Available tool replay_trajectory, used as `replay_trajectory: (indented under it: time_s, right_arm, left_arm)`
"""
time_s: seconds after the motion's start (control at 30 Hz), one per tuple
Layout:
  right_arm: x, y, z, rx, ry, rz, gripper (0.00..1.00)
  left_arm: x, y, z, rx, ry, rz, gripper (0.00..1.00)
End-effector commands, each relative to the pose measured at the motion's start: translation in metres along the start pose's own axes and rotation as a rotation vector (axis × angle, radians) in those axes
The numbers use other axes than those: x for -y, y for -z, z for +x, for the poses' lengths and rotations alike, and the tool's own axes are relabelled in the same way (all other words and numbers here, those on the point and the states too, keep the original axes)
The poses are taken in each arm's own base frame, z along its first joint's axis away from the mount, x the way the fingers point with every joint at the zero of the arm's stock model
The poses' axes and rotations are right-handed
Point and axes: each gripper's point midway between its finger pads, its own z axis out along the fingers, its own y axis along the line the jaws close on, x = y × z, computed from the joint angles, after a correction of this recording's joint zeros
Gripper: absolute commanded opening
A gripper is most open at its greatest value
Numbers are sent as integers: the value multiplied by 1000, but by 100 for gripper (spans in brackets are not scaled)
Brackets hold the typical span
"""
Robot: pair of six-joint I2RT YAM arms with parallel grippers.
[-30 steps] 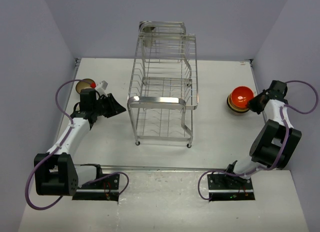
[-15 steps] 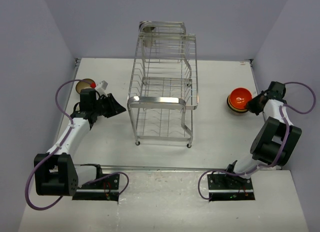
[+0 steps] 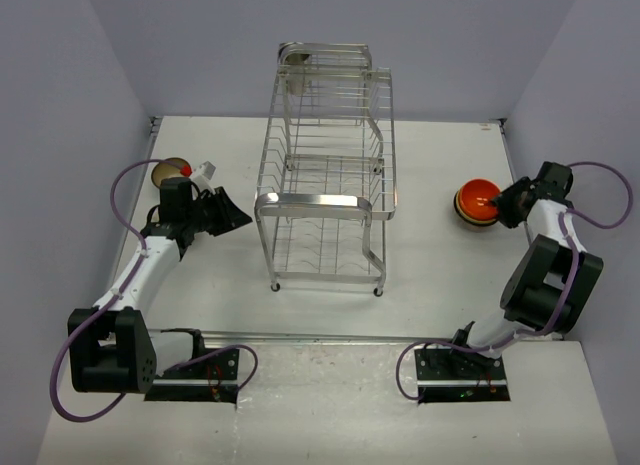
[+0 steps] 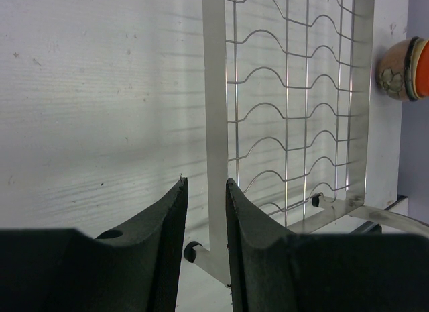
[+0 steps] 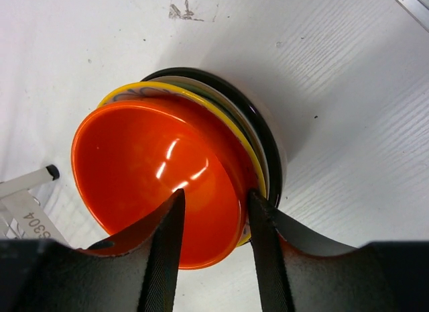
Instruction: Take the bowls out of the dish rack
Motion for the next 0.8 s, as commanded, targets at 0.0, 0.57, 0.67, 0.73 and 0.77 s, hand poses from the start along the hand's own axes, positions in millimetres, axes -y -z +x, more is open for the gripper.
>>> replay_trajectory:
  time_s: [0.0, 0.57, 0.67, 0.73, 0.77]
  right_arm:
    - [-15, 15, -10, 47, 20, -60, 45]
    - [-90, 145, -9, 311, 231, -257, 99]
    - [-102, 160, 9, 313, 294, -310, 99]
    - [-109, 167, 23, 299, 325, -354, 99]
    - [-110, 165, 31, 278, 338, -367, 99]
  left_arm:
    - [7, 3, -9, 44, -30, 18, 31]
    - [3, 5, -14, 71, -35, -11, 31]
    - [2, 7, -16, 82, -42, -28, 31]
    - [0, 8, -20, 94, -50, -45, 35]
    - [0, 9, -21, 97, -52, -48, 39]
